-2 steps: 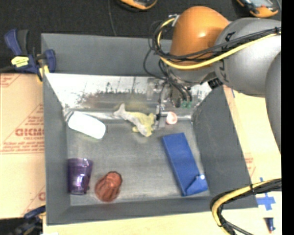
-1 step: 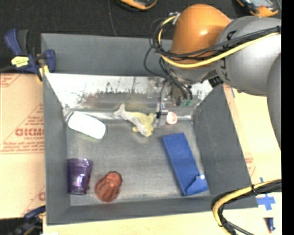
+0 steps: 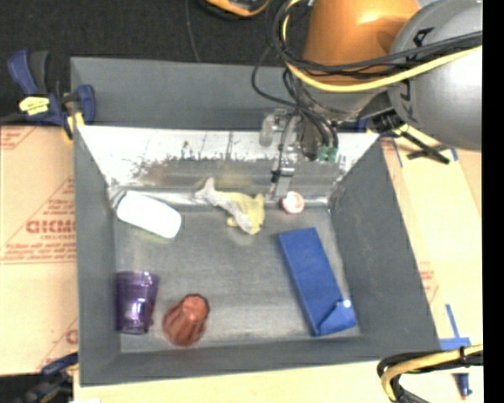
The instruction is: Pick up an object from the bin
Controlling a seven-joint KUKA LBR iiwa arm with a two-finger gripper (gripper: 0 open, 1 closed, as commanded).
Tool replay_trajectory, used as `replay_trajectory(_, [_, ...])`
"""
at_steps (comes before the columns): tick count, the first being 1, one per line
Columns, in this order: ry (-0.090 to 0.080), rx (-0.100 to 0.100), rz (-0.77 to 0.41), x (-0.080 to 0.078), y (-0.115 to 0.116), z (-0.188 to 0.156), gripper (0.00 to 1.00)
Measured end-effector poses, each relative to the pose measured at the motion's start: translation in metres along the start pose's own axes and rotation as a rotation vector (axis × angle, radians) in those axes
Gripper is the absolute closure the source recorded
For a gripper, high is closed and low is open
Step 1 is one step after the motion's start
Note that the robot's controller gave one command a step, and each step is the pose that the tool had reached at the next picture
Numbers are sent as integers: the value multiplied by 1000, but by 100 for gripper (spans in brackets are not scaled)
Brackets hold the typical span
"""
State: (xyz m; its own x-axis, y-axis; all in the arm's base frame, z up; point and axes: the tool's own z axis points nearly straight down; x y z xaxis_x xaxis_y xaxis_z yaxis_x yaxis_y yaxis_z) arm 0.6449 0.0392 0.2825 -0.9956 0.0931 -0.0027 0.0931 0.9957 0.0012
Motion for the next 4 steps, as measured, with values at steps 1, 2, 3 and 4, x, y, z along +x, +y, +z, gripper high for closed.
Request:
replay_trajectory(1, [0,-1,25,5,-12,88,0])
replay_trajectory(2, [-14,-2,28,11,-14,137,0])
replay_trajectory(3, [-21,-1,37,-3,-34,213,0])
replay_trajectory(4, [-36,-5,37,-2,-24,213,100])
